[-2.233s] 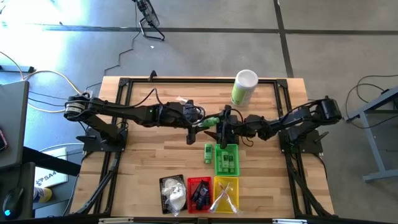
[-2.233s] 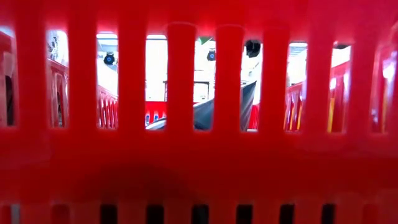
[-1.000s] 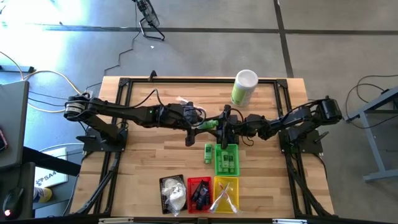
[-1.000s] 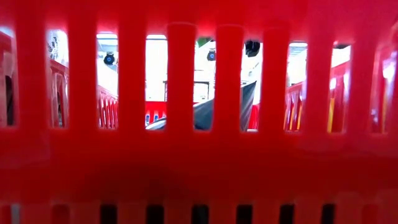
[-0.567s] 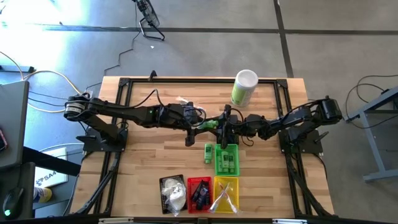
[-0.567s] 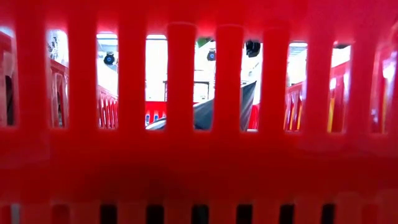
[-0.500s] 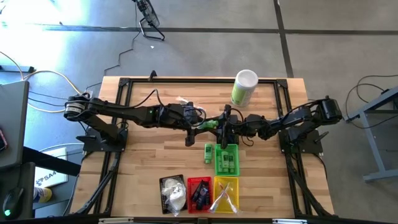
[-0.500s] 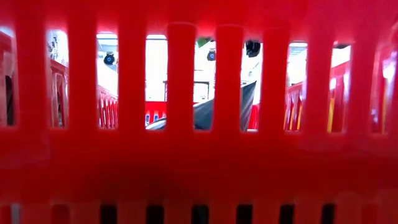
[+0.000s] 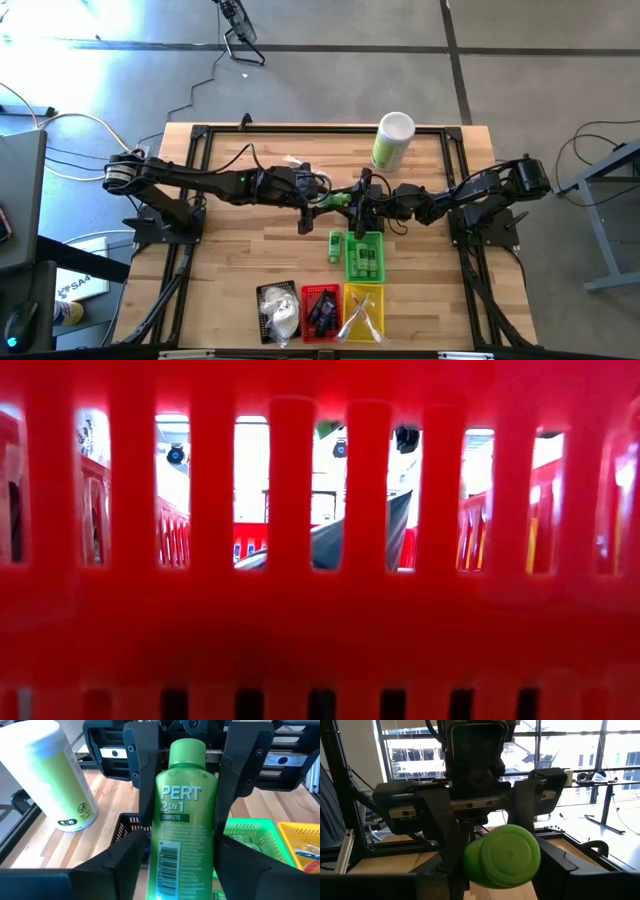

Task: Pick & Place Travel size toiletries
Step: Put the green shampoo into the green bin

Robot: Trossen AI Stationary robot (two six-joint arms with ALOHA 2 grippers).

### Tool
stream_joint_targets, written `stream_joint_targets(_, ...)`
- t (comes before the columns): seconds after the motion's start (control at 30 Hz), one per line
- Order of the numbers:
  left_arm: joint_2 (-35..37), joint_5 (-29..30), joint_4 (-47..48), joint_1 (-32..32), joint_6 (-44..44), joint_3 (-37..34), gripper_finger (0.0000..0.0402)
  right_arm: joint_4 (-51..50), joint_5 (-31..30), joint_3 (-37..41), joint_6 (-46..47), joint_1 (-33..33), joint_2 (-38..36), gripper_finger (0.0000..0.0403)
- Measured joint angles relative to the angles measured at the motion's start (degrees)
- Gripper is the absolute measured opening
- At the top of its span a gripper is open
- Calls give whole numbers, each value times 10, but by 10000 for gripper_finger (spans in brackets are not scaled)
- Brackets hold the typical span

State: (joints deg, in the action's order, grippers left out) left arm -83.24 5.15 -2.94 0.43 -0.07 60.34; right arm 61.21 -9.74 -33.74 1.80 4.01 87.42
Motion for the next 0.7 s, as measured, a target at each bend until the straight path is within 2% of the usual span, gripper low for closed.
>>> stream_joint_targets(0.13, 1, 4, 5, 0, 20, 0, 240, -11, -1, 0, 4, 0, -2, 158)
stream_joint_targets(0.27, 13, 12, 22, 0, 31, 0, 245, -62, -2, 0, 36, 0, -24, 159)
stream_joint_targets(0.43, 31, 40, 49, 1, 33, 0, 245, -178, 23, 1, 94, 9, -67, 161)
stream_joint_targets(0.7, 43, 43, 67, 0, 33, 0, 245, -360, 90, 1, 179, 29, -121, 162)
